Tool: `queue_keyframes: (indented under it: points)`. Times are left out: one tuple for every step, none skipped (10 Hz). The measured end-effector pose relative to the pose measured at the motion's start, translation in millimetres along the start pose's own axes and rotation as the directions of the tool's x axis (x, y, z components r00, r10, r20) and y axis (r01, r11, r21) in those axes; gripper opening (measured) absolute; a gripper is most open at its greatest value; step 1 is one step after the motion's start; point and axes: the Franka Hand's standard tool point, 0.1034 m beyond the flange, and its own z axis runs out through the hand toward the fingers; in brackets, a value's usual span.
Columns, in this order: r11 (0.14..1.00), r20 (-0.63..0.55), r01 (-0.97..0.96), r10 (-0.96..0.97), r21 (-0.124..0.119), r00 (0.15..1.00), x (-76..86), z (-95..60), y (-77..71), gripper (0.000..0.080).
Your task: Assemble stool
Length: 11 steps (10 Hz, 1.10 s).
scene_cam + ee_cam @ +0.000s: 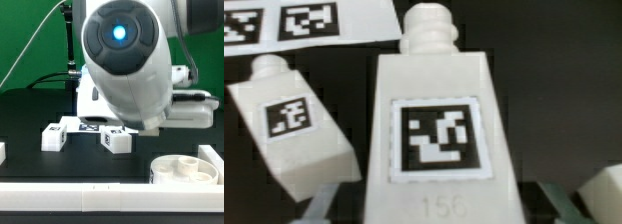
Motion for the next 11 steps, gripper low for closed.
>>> queue_keyframes:
  points:
    - [1.0,-0.009,0.017,-0.017,0.0,1.0,-1.6,-10.0,-2.3,0.0338]
    - [1.0,-0.027,0.018,-0.018,0.001,0.999,3.7,-8.7,-3.4,0.0338]
    - [1.0,-0.026,0.018,-0.018,0.001,0.999,4.0,-7.7,-3.4,0.0338]
    - [1.0,-0.064,0.02,-0.02,0.005,0.998,8.9,-12.1,-5.4,0.0338]
    - [1.0,-0.066,0.022,-0.022,0.005,0.998,8.7,-12.5,-5.5,0.0338]
    - [0.998,-0.14,0.064,-0.063,-0.002,0.988,16.1,-25.1,-8.5,0.0338]
    - [0.997,-0.202,0.08,-0.08,-0.004,0.976,11.8,-40.2,-13.8,0.0338]
    - [0.996,-0.265,0.092,-0.09,-0.005,0.96,11.4,-51.9,-18.2,0.0338]
    - [0.995,-0.318,0.095,-0.092,-0.004,0.944,11.8,-61.7,-22.4,0.0338]
    - [0.995,-0.378,0.098,-0.092,-0.003,0.921,13.5,-71.5,-28.0,0.0338]
    - [0.995,-0.472,0.103,-0.091,-0.002,0.877,19.8,-77.1,-29.6,0.0338]
